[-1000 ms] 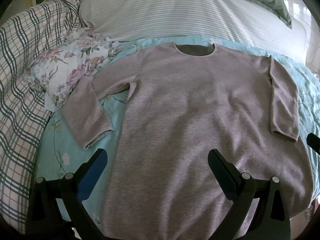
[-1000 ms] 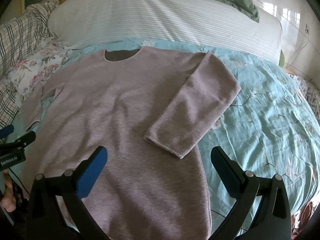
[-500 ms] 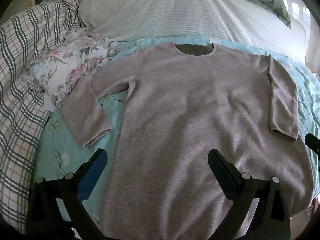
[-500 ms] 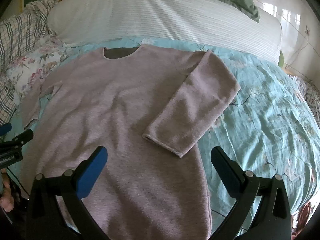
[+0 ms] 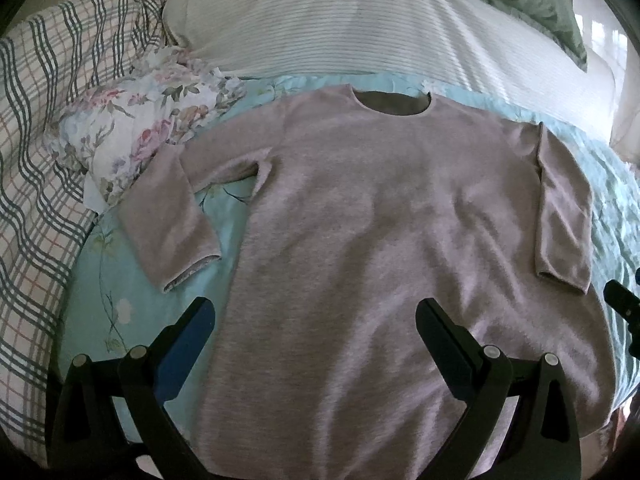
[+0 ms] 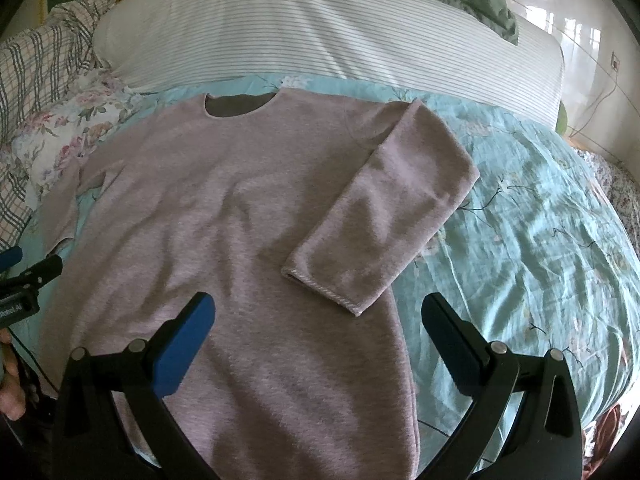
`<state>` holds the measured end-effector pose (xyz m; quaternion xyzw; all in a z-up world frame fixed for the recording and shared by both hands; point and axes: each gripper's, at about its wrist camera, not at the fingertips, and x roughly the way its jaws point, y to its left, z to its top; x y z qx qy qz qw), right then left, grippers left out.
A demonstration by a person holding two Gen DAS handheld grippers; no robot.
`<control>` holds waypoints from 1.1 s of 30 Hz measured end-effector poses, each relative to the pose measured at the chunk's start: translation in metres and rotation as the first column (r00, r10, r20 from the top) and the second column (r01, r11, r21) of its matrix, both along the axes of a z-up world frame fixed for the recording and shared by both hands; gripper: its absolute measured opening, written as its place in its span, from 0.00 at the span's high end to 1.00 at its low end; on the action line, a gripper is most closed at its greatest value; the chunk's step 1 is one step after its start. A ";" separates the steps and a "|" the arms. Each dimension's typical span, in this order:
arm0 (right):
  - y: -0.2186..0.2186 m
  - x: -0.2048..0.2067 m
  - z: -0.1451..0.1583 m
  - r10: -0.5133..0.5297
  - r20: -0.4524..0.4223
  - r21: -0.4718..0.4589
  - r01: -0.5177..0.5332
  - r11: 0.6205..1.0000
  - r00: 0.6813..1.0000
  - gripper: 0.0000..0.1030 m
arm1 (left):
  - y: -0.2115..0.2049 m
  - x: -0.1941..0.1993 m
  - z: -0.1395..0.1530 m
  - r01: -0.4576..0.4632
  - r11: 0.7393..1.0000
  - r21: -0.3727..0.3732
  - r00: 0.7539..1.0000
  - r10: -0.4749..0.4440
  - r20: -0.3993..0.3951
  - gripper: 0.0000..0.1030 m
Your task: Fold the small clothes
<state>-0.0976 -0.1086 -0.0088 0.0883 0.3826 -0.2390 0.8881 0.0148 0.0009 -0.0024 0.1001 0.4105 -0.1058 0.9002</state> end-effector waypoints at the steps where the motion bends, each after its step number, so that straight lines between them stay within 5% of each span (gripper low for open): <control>1: 0.000 0.000 0.000 -0.001 0.002 0.000 0.001 1.000 1.000 0.00 | 0.000 0.000 0.000 0.001 1.000 -0.001 1.000 -0.001 -0.001 0.02; 11: -0.004 -0.001 0.001 0.001 0.004 0.002 -0.001 1.000 1.000 0.00 | -0.004 -0.003 -0.002 -0.030 0.999 0.039 0.997 0.027 0.074 0.02; 18: -0.007 0.000 0.001 0.008 0.005 0.011 -0.008 1.000 1.000 0.00 | -0.016 -0.008 -0.002 0.062 0.996 0.070 0.995 -0.067 0.074 0.02; 33: -0.016 -0.002 -0.005 0.006 0.015 0.035 -0.007 0.999 1.000 0.00 | -0.014 0.001 -0.005 0.040 0.998 0.056 0.998 -0.043 0.050 0.02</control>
